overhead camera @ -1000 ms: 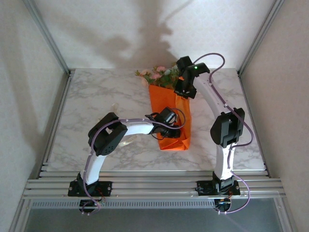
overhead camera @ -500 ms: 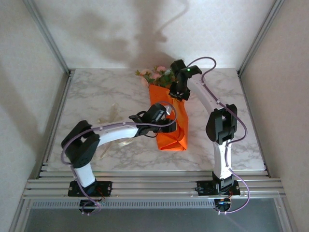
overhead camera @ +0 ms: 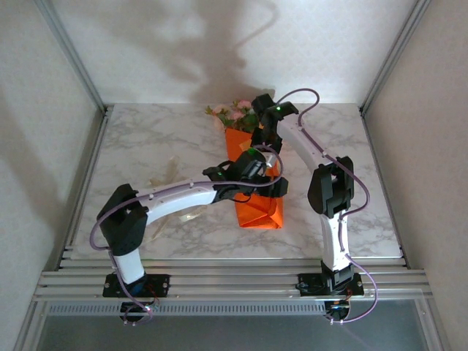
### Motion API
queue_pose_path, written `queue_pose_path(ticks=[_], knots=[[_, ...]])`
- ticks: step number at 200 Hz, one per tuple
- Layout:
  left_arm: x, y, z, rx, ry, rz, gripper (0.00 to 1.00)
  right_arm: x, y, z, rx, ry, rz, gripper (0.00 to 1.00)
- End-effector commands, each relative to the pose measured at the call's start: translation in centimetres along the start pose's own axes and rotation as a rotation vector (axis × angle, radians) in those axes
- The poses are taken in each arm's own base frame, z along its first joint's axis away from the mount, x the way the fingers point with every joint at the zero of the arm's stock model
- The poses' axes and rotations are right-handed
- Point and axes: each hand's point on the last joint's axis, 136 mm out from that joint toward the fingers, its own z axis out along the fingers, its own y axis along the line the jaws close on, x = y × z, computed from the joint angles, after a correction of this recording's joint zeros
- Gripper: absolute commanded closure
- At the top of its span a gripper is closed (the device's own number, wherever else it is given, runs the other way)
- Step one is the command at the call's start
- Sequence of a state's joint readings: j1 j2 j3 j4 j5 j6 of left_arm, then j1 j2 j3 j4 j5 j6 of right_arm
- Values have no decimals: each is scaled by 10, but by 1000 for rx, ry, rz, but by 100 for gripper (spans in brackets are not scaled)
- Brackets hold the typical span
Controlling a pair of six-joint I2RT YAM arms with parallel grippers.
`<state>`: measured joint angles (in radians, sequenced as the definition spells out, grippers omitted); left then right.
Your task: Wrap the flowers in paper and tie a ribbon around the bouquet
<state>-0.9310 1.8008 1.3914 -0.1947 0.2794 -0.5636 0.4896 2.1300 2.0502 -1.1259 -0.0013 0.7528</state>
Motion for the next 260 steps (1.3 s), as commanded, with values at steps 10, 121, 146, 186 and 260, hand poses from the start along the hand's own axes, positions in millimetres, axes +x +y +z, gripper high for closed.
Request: queue_pose_path(ticks=[10, 121, 146, 186, 260], knots=[[22, 24, 27, -139, 100, 54, 34, 5, -5, 5, 30, 17, 5, 84], [10, 21, 20, -273, 54, 67, 36, 1, -22, -11, 74, -40, 24, 84], [12, 15, 6, -245, 58, 30, 32, -1, -23, -12, 73, -42, 29, 84], [31, 1, 12, -81, 136, -31, 24, 0, -23, -12, 69, -39, 26, 84], [30, 15, 47, -99, 169, -44, 100, 2, -29, -18, 72, -49, 29, 78]])
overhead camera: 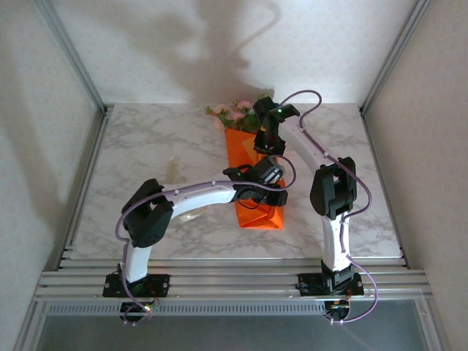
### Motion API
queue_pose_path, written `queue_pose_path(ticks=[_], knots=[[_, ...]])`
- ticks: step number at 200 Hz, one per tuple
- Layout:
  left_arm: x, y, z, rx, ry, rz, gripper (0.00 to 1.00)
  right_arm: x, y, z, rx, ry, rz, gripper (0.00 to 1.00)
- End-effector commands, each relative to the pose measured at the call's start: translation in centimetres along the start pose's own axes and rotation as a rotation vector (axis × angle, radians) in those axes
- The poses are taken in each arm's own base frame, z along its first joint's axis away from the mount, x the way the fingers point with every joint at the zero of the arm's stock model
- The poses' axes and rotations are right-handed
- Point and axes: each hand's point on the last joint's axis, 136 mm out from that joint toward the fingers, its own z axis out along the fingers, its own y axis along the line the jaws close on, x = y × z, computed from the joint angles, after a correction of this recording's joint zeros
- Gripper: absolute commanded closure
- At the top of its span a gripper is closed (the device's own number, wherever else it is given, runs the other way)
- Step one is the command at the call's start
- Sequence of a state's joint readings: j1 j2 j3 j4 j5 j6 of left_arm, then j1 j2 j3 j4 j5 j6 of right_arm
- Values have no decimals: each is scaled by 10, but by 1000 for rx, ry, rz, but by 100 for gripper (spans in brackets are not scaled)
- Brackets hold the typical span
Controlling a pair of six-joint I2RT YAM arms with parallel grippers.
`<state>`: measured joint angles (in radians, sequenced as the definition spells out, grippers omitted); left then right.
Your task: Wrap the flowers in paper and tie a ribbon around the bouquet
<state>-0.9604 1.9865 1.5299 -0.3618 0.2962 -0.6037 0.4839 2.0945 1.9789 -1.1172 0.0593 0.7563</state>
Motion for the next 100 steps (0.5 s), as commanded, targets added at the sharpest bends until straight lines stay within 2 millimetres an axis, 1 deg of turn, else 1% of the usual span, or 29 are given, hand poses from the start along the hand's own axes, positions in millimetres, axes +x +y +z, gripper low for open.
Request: queue_pose_path(ticks=[1, 8, 21, 31, 42, 48, 51, 57, 73, 86, 100], knots=[[-12, -5, -3, 9, -21, 11, 100, 1, -11, -19, 8, -25, 21, 77], [-12, -6, -6, 22, -32, 14, 100, -1, -11, -22, 5, -35, 19, 68], [-8, -8, -14, 53, -51, 12, 100, -5, -10, -33, -16, -68, 2, 48], [-4, -8, -19, 75, -64, 7, 100, -11, -9, -49, -45, -120, -14, 36], [-1, -7, -24, 92, -76, 1, 100, -19, -9, -70, -81, -195, -25, 27], [0, -7, -26, 100, -84, 0, 100, -23, -12, -82, -97, -233, -25, 24], [0, -7, -27, 103, -92, -1, 100, -26, -15, -91, -106, -259, -20, 22], [0, -7, -29, 112, -104, -5, 100, -30, -20, -103, -119, -290, -9, 21], [-2, -8, -33, 138, -135, -13, 100, -40, -38, -126, -123, -347, 28, 20], [-3, -12, -34, 162, -147, -16, 100, -46, -56, -136, -107, -383, 56, 18], [-2, -12, -34, 168, -150, -25, 100, -49, -78, -134, -100, -387, 94, 16]])
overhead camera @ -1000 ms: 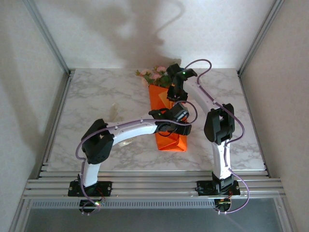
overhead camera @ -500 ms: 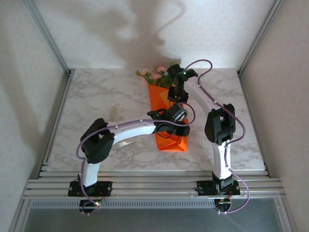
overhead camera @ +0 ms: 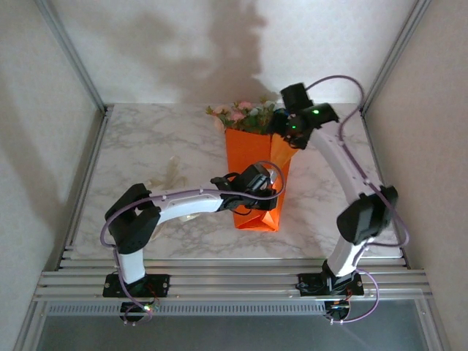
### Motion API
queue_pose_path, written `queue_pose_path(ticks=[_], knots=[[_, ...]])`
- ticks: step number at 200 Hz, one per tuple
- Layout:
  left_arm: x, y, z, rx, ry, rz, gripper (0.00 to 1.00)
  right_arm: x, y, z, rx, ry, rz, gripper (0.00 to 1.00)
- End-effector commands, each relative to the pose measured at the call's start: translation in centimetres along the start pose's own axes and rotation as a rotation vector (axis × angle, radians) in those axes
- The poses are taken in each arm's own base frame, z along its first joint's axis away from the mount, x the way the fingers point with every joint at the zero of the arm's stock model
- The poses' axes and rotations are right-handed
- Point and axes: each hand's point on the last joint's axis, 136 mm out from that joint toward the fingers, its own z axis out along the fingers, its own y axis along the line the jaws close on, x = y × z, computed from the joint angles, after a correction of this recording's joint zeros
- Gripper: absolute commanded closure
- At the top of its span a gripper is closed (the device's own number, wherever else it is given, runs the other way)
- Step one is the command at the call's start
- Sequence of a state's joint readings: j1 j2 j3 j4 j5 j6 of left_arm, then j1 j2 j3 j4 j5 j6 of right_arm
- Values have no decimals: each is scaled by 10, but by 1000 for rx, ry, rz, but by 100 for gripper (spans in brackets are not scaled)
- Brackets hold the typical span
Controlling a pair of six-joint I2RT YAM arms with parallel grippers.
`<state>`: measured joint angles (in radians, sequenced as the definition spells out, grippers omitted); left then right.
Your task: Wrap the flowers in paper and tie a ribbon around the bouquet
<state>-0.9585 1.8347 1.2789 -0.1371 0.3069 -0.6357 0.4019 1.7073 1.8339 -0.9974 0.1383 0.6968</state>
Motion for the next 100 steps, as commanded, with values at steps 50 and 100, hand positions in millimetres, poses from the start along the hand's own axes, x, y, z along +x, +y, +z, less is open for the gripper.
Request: queue_pose_path(ticks=[50, 100], knots=[[-10, -14, -12, 78, -57, -18, 100, 4, -68, 12, 68, 34, 91, 17], [-8, -11, -6, 71, -51, -17, 100, -31, -108, -62, 168, -170, 144, 13]])
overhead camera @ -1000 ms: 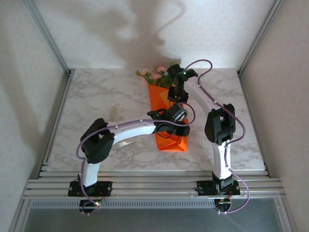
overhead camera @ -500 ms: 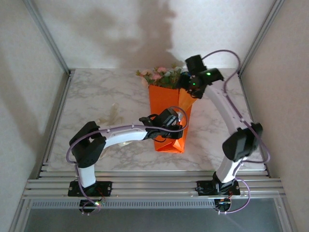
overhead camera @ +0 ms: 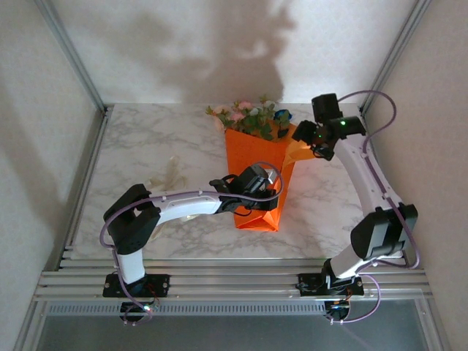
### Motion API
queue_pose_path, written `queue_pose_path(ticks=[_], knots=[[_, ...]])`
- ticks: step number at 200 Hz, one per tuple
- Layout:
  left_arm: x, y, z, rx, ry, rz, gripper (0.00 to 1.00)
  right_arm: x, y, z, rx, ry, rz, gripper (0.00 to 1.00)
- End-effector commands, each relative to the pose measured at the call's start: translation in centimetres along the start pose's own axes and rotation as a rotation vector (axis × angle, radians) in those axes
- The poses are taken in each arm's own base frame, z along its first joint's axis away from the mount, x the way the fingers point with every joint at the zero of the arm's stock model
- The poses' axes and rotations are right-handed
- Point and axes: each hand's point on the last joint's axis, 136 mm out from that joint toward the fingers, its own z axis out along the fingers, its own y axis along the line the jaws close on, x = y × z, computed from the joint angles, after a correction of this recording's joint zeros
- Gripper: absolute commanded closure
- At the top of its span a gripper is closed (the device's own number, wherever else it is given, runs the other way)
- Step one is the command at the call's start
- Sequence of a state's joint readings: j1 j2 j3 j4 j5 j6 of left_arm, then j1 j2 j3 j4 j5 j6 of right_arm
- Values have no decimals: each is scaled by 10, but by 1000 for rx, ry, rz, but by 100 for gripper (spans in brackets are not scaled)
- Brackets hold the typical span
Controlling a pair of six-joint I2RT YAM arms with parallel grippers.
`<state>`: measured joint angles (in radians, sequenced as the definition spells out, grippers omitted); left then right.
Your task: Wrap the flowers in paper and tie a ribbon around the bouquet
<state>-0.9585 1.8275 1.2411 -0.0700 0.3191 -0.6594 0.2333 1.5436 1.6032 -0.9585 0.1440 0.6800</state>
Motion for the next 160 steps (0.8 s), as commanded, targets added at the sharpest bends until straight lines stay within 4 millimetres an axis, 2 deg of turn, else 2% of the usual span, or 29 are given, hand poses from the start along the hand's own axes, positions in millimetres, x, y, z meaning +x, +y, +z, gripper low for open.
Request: queue_pose_path(ticks=[1, 19, 30, 42, 63, 90, 109, 139, 160], knots=[[-9, -9, -7, 38, -33, 0, 100, -31, -26, -51, 61, -140, 34, 12], [-9, -10, -6, 44, -35, 0, 100, -35, -43, -61, 99, -155, 81, 10], [-10, -10, -6, 45, -37, -2, 100, -30, -48, -58, 70, -144, 107, 9], [-9, -10, -6, 45, -35, -4, 100, -20, -45, -51, 18, -108, 111, 9], [-7, -8, -7, 46, -37, -9, 100, -5, -23, -37, -99, -39, 96, 10], [-5, -5, -9, 41, -37, -16, 100, -1, -1, -32, -159, -15, 88, 10], [-6, 3, -12, 32, -57, -51, 100, 12, 9, -20, -172, 33, 94, 17], [-9, 21, -24, 94, -107, -175, 100, 33, 7, -4, -169, 52, 111, 27], [-12, 27, -32, 131, -133, -222, 100, 46, -6, 4, -132, 45, 115, 30]])
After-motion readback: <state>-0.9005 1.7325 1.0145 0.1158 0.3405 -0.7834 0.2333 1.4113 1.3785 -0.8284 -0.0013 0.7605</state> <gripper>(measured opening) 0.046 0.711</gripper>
